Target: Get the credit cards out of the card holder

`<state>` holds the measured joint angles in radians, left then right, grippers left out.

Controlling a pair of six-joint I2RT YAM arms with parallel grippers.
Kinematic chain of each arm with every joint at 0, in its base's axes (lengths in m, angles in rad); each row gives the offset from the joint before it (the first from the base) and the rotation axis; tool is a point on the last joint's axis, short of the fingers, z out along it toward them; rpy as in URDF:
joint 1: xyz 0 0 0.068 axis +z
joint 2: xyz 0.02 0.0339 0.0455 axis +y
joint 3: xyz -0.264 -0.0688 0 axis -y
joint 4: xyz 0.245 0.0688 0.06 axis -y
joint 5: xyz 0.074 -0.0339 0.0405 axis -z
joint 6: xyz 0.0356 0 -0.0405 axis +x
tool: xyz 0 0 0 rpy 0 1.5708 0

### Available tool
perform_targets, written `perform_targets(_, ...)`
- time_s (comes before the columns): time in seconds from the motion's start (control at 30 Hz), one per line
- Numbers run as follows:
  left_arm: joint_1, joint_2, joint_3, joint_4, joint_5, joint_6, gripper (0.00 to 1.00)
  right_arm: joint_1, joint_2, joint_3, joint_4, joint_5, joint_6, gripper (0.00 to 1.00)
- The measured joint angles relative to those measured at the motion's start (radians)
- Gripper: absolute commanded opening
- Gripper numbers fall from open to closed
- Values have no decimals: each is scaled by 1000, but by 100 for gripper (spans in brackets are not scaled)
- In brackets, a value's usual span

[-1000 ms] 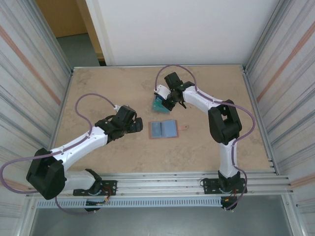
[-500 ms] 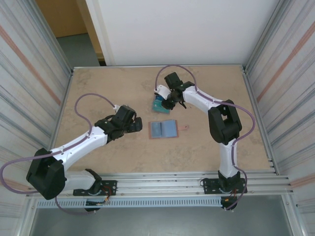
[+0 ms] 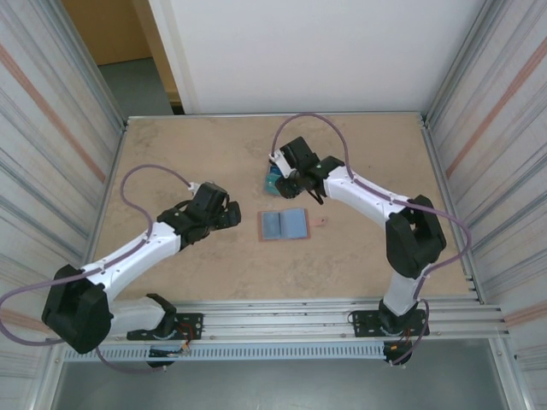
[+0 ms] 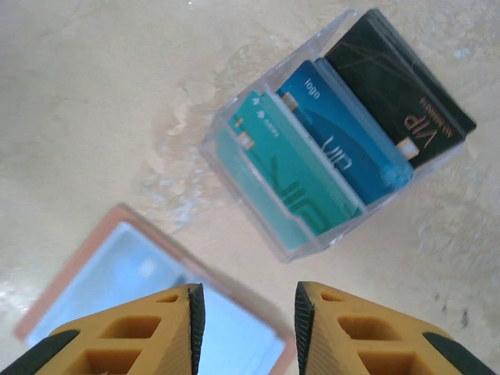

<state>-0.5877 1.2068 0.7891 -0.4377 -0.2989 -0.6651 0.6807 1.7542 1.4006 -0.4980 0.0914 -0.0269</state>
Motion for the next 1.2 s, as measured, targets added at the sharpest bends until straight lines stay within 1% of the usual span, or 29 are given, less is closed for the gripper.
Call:
perform_targets(0.1, 20, -19, -26, 8, 5, -13, 99, 48, -32, -39, -20, 42, 118, 40)
perform_targets(0.33, 86, -51, -89, 36, 42, -28, 99, 165, -6, -81, -72, 71, 346, 53)
perform_targets(0.5, 106, -86, -118, 45, 54, -32, 99, 225, 61, -81, -79, 69, 441, 54)
perform_targets(0.67, 117, -107, -133, 50, 64, -40, 99, 229, 121, -80, -80, 65, 488, 55)
perform_targets(0.87, 117, -109, -146, 52, 71, -44, 99, 227, 163, -60, -83, 48, 500, 51)
perform_targets(1.2, 123, -100, -147, 55, 75, -47, 99, 227, 219, -23, -79, 13, 513, 52)
